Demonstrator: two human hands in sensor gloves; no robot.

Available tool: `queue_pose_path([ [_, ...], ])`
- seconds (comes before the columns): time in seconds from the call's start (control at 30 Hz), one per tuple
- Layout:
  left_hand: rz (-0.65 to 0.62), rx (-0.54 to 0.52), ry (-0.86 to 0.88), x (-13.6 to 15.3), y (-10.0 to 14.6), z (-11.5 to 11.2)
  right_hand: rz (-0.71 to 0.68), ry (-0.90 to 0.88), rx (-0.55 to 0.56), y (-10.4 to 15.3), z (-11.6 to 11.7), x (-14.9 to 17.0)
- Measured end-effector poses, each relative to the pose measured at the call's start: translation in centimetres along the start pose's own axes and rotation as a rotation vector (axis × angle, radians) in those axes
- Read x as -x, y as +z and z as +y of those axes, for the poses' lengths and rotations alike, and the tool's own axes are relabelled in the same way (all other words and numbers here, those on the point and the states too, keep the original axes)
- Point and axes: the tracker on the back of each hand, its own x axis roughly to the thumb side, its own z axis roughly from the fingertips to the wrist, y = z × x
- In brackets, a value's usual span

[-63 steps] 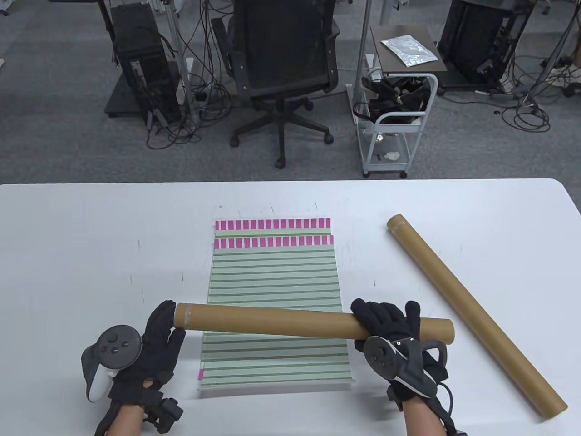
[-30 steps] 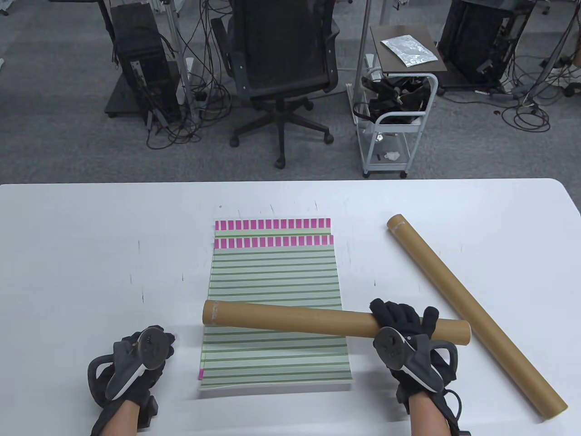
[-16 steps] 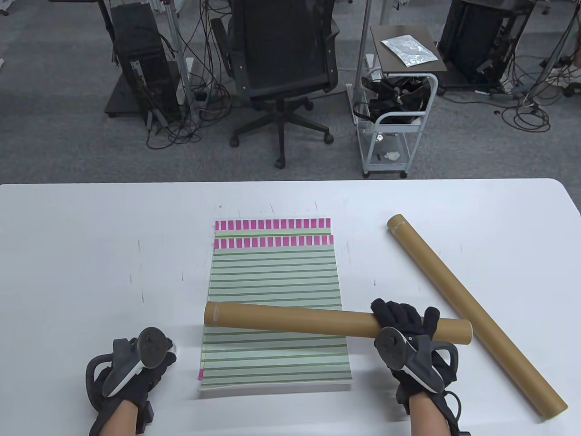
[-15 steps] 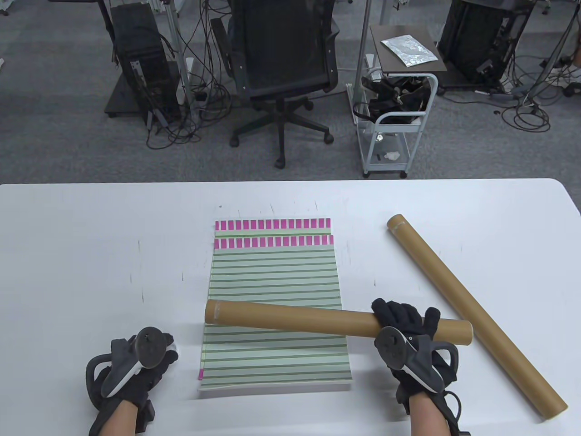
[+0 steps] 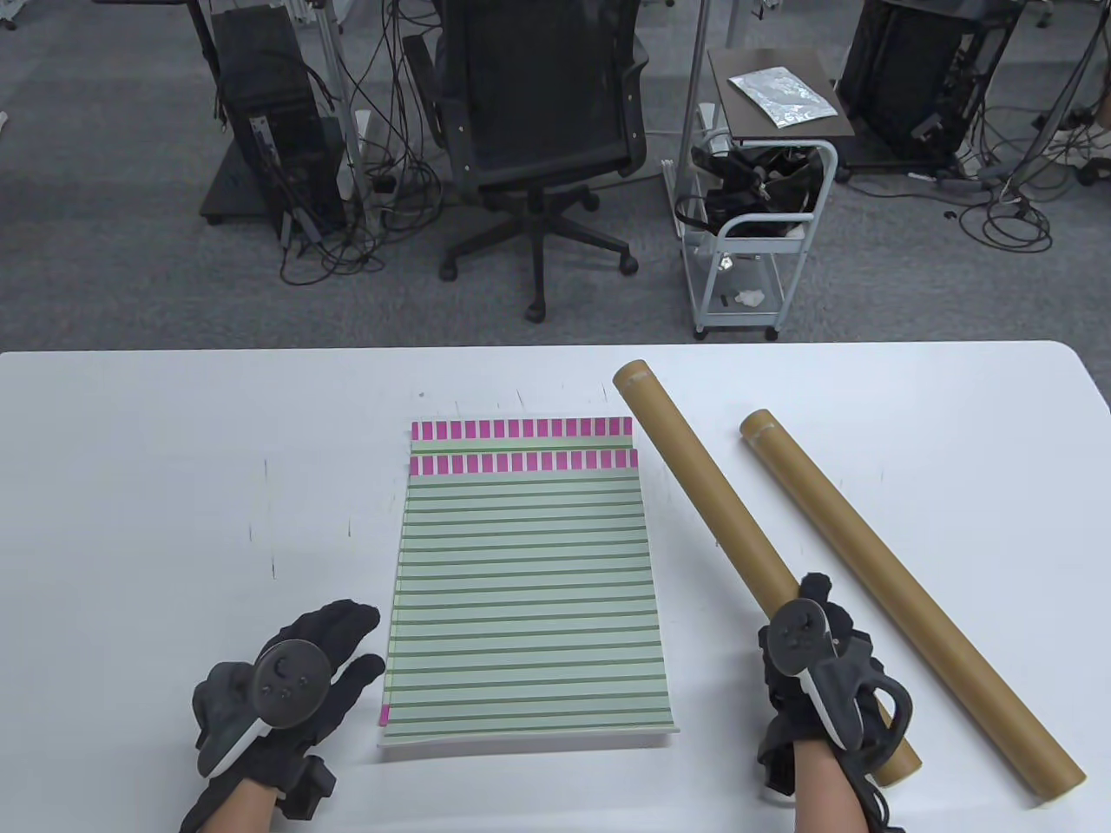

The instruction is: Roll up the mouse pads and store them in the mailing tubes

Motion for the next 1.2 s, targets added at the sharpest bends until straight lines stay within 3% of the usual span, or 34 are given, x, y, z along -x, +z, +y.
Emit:
queue_pose_path([
  [0.2, 0.014, 0.010, -0.003, 0.5, 0.0, -0.1, 0.097, 0.060, -0.101, -0.6, 1.7, 1.0],
  [0.33, 0.027, 0.018, 0.010, 0.8, -0.2, -0.2, 0.111, 0.112, -0.092, -0.9, 2.1, 1.5],
  [0.47, 0.028, 0.033, -0.001, 0.8, -0.2, -0.5, 0.120, 0.050, -0.164, -1.1, 2.7, 1.7],
  [0.8, 0.007, 0.024, 0.022, 0.2, -0.2, -0.3, 0.078, 0.084, -0.139, -1.6, 2.7, 1.8],
  [1.0, -0.008, 0.013, 0.025, 0.1, 0.1, -0.1, -0.040, 0.082, -0.012, -0.5, 0.9, 0.2],
  [1.1, -0.101, 0.061, 0.055, -1.3, 0.3, -0.6, -0.185, 0.012, 0.037, 1.2, -0.8, -1.9],
  [1.2, -0.214, 0.148, 0.010, -3.8, 0.6, -1.8, -0.398, -0.104, 0.006, 3.3, -2.0, -4.4],
])
